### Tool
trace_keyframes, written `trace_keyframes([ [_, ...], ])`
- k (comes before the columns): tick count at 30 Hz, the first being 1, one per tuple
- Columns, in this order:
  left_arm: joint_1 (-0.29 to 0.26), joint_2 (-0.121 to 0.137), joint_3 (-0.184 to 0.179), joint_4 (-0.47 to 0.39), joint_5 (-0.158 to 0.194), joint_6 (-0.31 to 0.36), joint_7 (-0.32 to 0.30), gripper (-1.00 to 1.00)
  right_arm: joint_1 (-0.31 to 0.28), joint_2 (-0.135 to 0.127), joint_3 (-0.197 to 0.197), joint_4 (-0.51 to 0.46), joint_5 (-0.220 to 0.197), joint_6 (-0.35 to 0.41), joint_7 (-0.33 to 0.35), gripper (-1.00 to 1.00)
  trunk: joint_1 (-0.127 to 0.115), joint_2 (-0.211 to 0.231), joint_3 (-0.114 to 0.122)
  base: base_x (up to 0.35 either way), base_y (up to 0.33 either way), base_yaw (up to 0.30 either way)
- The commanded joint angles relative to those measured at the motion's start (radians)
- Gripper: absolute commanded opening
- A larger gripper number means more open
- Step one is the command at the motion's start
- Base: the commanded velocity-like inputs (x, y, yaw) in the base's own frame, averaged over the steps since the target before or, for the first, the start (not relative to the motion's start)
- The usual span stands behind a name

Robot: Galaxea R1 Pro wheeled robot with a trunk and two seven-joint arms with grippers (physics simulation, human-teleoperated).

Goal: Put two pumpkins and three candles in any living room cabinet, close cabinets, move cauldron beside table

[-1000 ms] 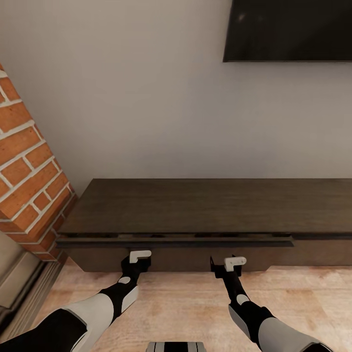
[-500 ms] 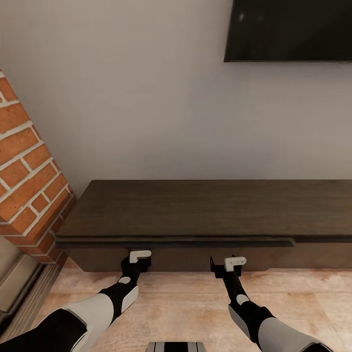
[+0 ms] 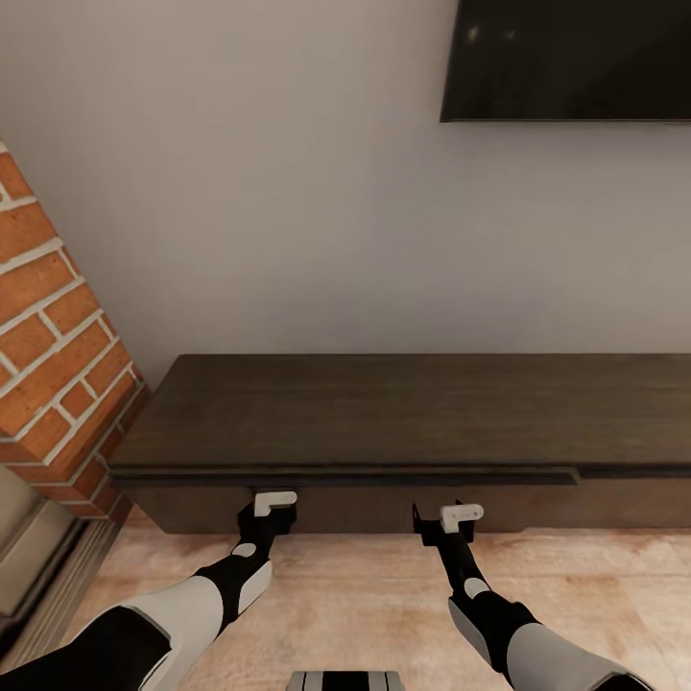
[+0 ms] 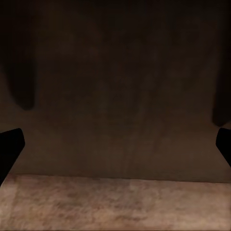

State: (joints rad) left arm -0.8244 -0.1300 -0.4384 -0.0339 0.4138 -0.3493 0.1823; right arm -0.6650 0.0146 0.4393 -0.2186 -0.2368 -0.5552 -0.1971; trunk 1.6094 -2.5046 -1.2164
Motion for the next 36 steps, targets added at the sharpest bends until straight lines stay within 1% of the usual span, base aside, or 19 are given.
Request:
trace_keyframes([
  [1, -0.001, -0.001, -0.005, 0.0, 0.005, -0.002, 0.005, 1.0, -0.001, 0.0, 0.009, 0.001, -0.007, -0.003, -0.005, 1.0, 0.0, 0.0, -0.001, 0.095, 0.0, 0.0],
  [17, -0.001, 0.0, -0.005, 0.0, 0.005, -0.002, 0.005, 1.0, -0.001, 0.001, 0.009, 0.001, -0.007, -0.003, -0.005, 1.0, 0.0, 0.0, -0.001, 0.001, 0.0, 0.0],
  [29, -0.001, 0.0, -0.005, 0.001, 0.005, -0.002, 0.005, 1.0, -0.001, 0.001, 0.009, 0.001, -0.007, -0.002, -0.005, 1.0, 0.0, 0.0, -0.001, -0.252, -0.024, 0.0],
  [36, -0.001, -0.001, -0.005, 0.002, 0.005, -0.002, 0.005, 1.0, -0.001, 0.0, 0.007, 0.001, -0.007, 0.002, -0.005, 1.0, 0.0, 0.0, -0.001, -0.069, -0.035, 0.0],
])
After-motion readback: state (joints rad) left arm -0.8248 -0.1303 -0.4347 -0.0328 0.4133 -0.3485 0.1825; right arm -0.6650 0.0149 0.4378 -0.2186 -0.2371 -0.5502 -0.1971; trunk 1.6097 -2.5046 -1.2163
